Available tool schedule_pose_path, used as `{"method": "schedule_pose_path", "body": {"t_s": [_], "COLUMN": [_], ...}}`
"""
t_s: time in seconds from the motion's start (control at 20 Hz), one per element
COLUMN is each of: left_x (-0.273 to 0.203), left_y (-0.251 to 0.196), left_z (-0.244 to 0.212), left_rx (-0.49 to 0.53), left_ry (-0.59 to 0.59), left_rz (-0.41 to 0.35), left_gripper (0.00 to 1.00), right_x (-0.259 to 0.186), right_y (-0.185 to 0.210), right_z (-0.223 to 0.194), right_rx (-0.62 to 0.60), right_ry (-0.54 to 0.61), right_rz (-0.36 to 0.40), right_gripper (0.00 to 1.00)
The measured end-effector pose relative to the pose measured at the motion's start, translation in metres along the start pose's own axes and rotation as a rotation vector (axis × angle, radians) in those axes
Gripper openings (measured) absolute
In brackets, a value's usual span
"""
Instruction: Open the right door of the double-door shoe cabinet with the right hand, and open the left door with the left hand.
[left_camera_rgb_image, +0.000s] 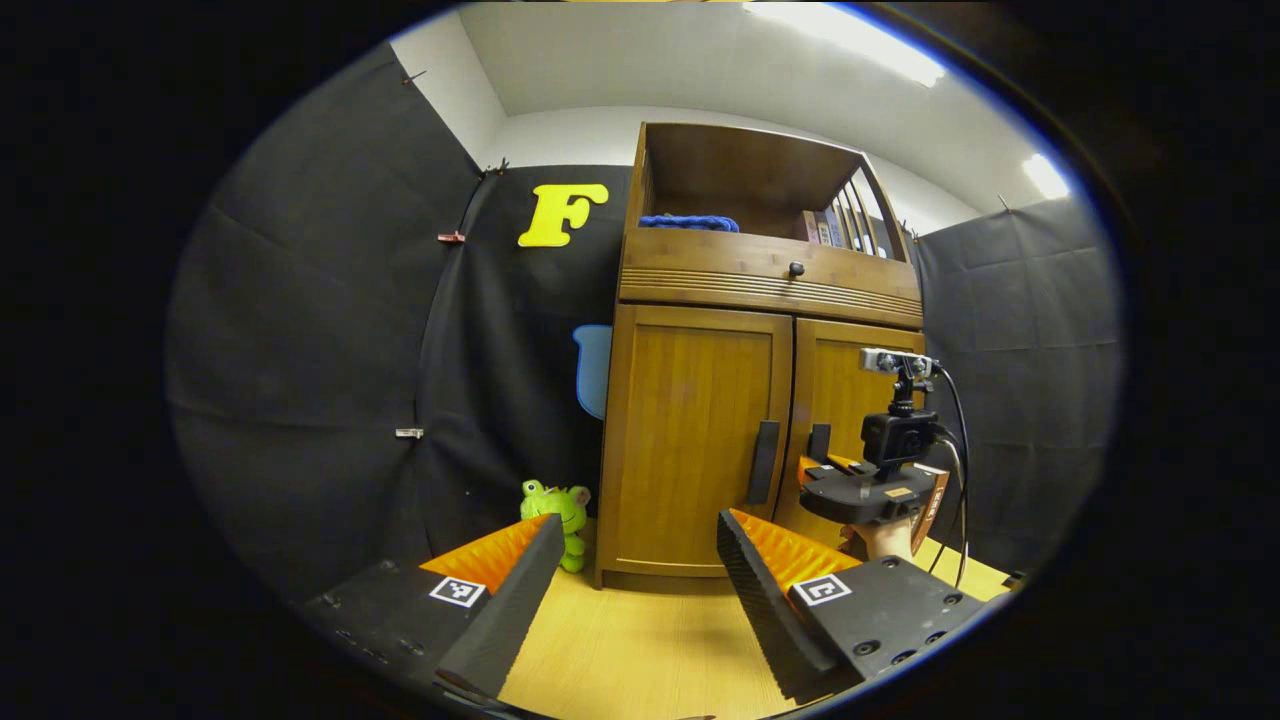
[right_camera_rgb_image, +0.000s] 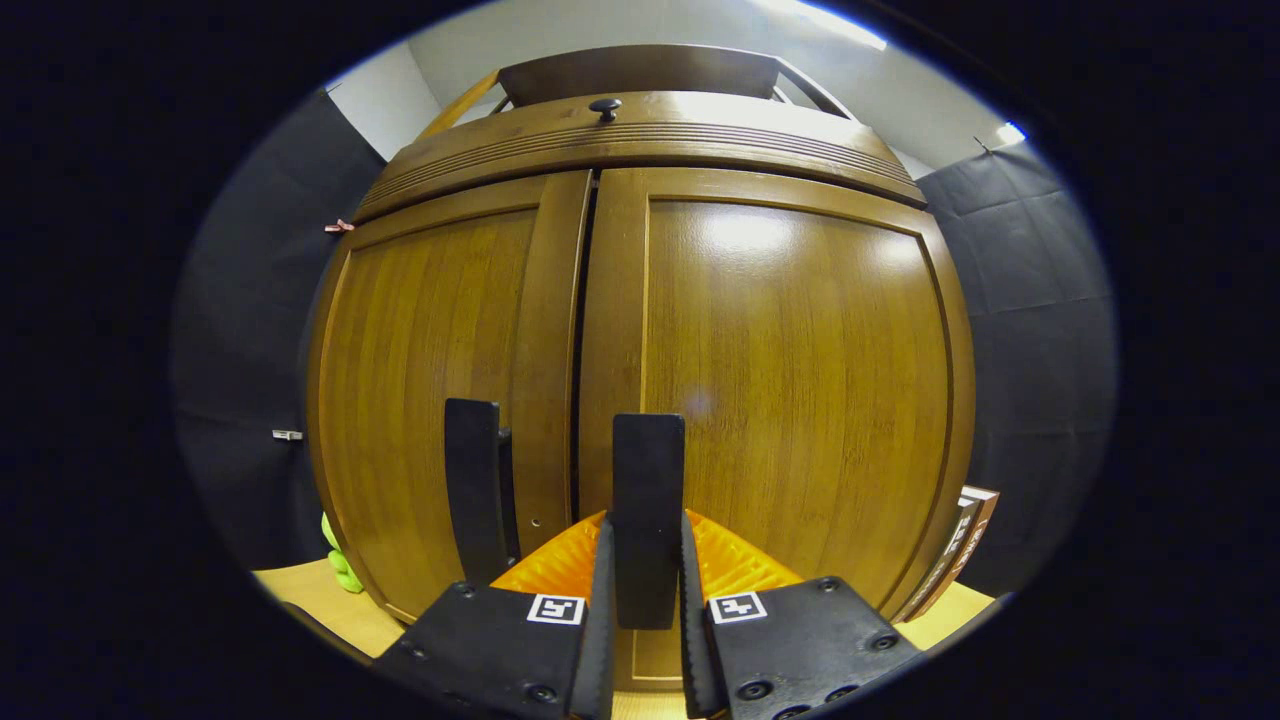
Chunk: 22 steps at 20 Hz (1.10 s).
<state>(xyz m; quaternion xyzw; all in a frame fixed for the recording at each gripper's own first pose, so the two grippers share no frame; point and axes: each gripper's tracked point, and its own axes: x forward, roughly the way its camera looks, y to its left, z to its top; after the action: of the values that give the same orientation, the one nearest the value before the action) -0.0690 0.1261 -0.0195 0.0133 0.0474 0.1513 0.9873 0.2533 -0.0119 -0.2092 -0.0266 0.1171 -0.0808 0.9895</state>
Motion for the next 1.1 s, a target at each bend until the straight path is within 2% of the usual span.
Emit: {"method": "schedule_pose_path", "body": {"t_s": [0.05,0.1,0.3,0.4,0.45,0.65,0.7,0.75,0.85,0.9,1.0,1.1], "left_x": [-0.001,-0.002,-0.008,-0.011,-0.013,-0.017,-0.017,-0.016,-0.011,-0.008,-0.002,0.004], "left_y": [-0.001,-0.002,-0.007,-0.008,-0.009,-0.022,-0.027,-0.031,-0.041,-0.047,-0.059,-0.068], "left_z": [-0.001,-0.001,0.001,0.002,0.002,0.005,0.006,0.005,0.005,0.004,0.001,0.001], "left_rx": [0.005,0.011,0.010,0.006,0.006,-0.003,-0.001,0.002,0.012,0.014,0.018,0.020], "left_ry": [0.003,0.004,-0.001,-0.003,-0.006,-0.023,-0.030,-0.035,-0.041,-0.041,-0.038,-0.041], "left_rz": [-0.001,-0.001,-0.011,-0.016,-0.018,-0.040,-0.046,-0.053,-0.073,-0.085,-0.110,-0.129], "left_gripper": [0.96,0.95,0.96,0.96,0.96,0.95,0.96,0.95,0.96,0.95,0.95,0.96], "right_x": [-0.002,-0.004,-0.013,-0.020,-0.025,-0.038,-0.043,-0.052,-0.060,-0.062,-0.069,-0.078], "right_y": [0.000,0.000,0.000,0.001,0.001,0.000,-0.002,-0.003,-0.004,-0.005,-0.006,-0.009], "right_z": [0.004,0.004,0.004,0.005,0.006,0.011,0.011,0.009,0.011,0.012,0.013,0.014], "right_rx": [-0.001,-0.002,-0.008,-0.006,-0.007,-0.007,-0.006,-0.005,0.000,0.005,0.007,0.006], "right_ry": [0.001,0.002,0.011,0.012,0.011,0.011,0.011,0.013,0.012,0.012,0.013,0.016], "right_rz": [0.004,0.007,0.030,0.048,0.058,0.100,0.110,0.122,0.147,0.158,0.181,0.200], "right_gripper": [0.16,0.20,0.20,0.25,0.16,0.16,0.20,0.16,0.16,0.24,0.16,0.16]}}
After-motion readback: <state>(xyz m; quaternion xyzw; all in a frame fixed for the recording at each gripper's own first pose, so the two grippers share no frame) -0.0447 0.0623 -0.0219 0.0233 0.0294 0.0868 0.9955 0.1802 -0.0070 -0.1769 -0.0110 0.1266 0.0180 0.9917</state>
